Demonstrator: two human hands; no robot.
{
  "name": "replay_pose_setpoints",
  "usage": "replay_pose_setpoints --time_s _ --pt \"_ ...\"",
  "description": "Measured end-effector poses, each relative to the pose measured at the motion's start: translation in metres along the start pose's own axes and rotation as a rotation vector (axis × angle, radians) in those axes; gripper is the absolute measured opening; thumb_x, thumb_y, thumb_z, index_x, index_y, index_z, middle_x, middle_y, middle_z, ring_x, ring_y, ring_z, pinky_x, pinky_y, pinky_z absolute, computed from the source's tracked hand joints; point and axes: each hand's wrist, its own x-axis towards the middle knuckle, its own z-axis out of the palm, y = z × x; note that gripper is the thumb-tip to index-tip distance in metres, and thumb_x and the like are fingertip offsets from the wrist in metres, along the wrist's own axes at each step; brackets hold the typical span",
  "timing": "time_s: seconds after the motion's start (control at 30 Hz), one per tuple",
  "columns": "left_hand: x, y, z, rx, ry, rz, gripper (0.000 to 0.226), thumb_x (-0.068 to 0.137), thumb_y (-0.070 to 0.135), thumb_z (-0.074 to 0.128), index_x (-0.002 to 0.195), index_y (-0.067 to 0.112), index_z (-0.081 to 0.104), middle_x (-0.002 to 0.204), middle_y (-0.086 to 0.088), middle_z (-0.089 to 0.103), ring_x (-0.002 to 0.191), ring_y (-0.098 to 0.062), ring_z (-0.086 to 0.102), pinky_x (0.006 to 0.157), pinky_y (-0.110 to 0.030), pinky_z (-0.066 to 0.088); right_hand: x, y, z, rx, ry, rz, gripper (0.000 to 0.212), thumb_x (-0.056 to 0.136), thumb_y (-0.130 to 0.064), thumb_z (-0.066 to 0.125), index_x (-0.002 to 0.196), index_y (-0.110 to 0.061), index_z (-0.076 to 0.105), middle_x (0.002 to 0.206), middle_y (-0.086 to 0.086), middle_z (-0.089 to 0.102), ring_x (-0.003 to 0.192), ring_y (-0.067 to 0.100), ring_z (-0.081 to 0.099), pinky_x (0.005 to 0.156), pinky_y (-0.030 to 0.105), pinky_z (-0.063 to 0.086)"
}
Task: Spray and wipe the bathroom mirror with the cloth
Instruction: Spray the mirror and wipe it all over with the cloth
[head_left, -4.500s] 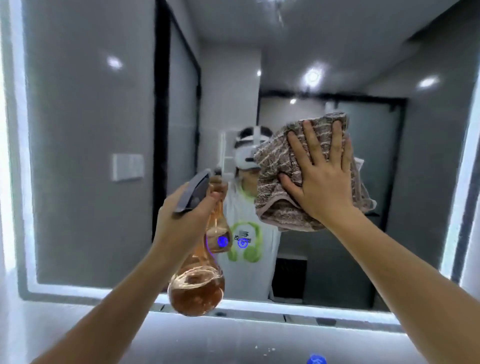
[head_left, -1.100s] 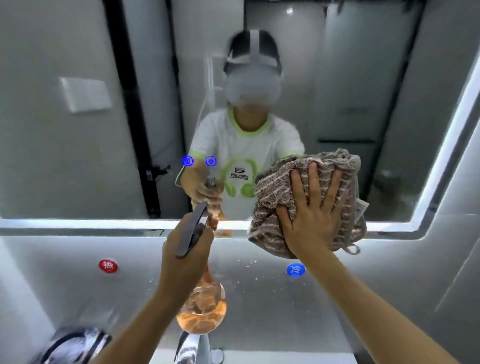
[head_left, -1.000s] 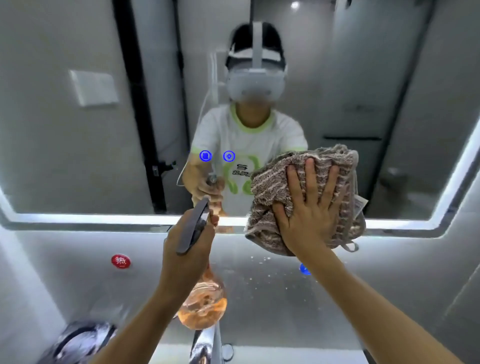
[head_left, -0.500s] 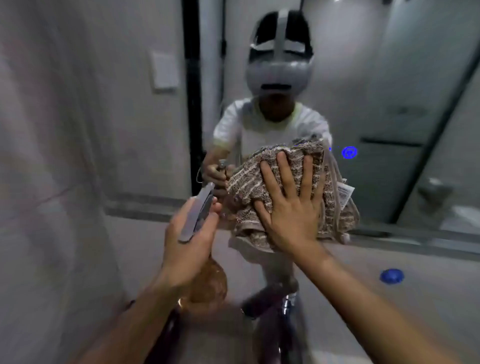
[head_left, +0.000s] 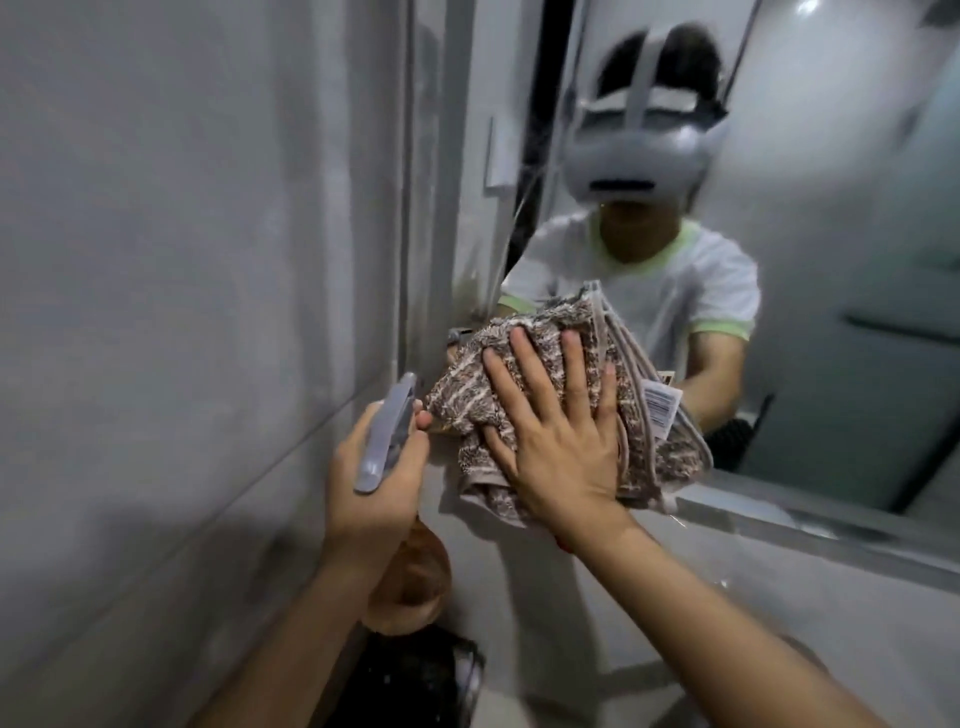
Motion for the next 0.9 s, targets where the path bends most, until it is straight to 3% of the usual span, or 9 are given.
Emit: replay_pose_setpoints --time_s 0.13,0.27,0.37,0.47,0.53,0.67,0.77,0.83,0.9 --pt "0.008 -0.010 -0.010 0.059 0.007 0.076 0.036 0.086 0.012 0.057 0.108 0.040 0.061 0.098 0.021 0.070 0.096 -0.001 0.064 0.085 -0.028 0.053 0.018 -0.027 0.002 0.055 0.003 -0.063 0.066 0.088 -0.054 0.032 0.146 -0.029 0.010 0.151 -0.007 0.008 0.138 0.023 -0.025 0.111 0.046 -0.010" --pt "0.003 -0.004 -0.012 0.065 0.025 0.105 0.031 0.083 0.017 0.054 0.095 0.044 0.061 0.088 0.028 0.069 0.087 0.002 0.065 0.078 -0.017 0.051 0.018 -0.024 0.001 0.057 0.025 -0.137 0.069 0.086 -0.049 0.038 0.146 -0.027 0.011 0.153 -0.007 0.008 0.140 0.023 -0.020 0.112 0.046 -0.007" --pt "-0.004 0.007 -0.007 0.061 0.006 0.124 0.027 0.084 0.013 0.054 0.090 0.039 0.060 0.080 0.030 0.068 0.077 0.009 0.062 0.070 -0.008 0.047 0.018 -0.012 -0.003 0.075 0.034 -0.220 0.065 0.084 -0.041 0.039 0.145 -0.024 0.022 0.153 -0.008 0.017 0.143 0.023 0.000 0.113 0.043 -0.004" --pt "-0.016 0.012 0.005 0.078 -0.021 0.078 0.021 0.081 0.026 0.056 0.097 0.040 0.062 0.082 0.010 0.069 0.080 -0.003 0.063 0.075 -0.024 0.050 0.014 0.008 -0.007 0.085 -0.001 -0.270 0.059 0.087 -0.039 0.031 0.144 -0.023 0.026 0.150 -0.004 0.029 0.139 0.019 0.011 0.113 0.042 -0.004" --pt "-0.026 0.017 0.017 0.059 -0.038 0.039 0.021 0.082 0.026 0.059 0.097 0.040 0.062 0.086 0.005 0.067 0.084 -0.008 0.063 0.080 -0.028 0.050 0.003 0.030 -0.011 0.057 -0.035 -0.257 0.060 0.086 -0.040 0.029 0.144 -0.024 0.025 0.150 -0.004 0.030 0.139 0.018 0.011 0.113 0.041 -0.004" --pt "-0.051 0.034 0.053 0.054 -0.087 -0.026 0.033 0.087 0.004 0.057 0.087 0.036 0.060 0.085 0.011 0.067 0.079 0.005 0.063 0.077 -0.012 0.047 -0.032 0.086 -0.016 -0.003 -0.031 -0.224 0.065 0.083 -0.041 0.032 0.145 -0.025 0.020 0.151 -0.008 0.023 0.143 0.020 0.000 0.113 0.041 -0.006" --pt "-0.074 0.045 0.084 0.053 -0.146 -0.046 0.032 0.088 0.004 0.057 0.088 0.037 0.058 0.088 0.010 0.067 0.084 -0.003 0.063 0.074 -0.009 0.047 -0.059 0.128 -0.019 -0.011 -0.047 -0.196 0.073 0.082 -0.043 0.042 0.146 -0.027 0.010 0.151 -0.011 0.010 0.140 0.017 -0.020 0.113 0.042 -0.007" --pt "-0.088 0.052 0.104 0.026 -0.178 -0.072 0.029 0.088 0.005 0.056 0.092 0.034 0.059 0.089 0.009 0.066 0.081 -0.005 0.062 0.066 -0.005 0.047 -0.082 0.160 -0.022 -0.042 -0.056 -0.152 0.077 0.081 -0.044 0.047 0.146 -0.029 0.007 0.153 -0.011 0.010 0.140 0.017 -0.019 0.113 0.042 -0.003" --pt "-0.098 0.056 0.121 -0.016 -0.180 -0.096 0.026 0.088 0.007 0.056 0.093 0.032 0.061 0.089 0.011 0.068 0.083 -0.004 0.064 0.068 -0.007 0.048 -0.108 0.194 -0.024 -0.094 -0.054 -0.128 0.080 0.080 -0.045 0.045 0.146 -0.030 0.003 0.153 -0.009 0.007 0.141 0.018 -0.016 0.114 0.041 -0.001"
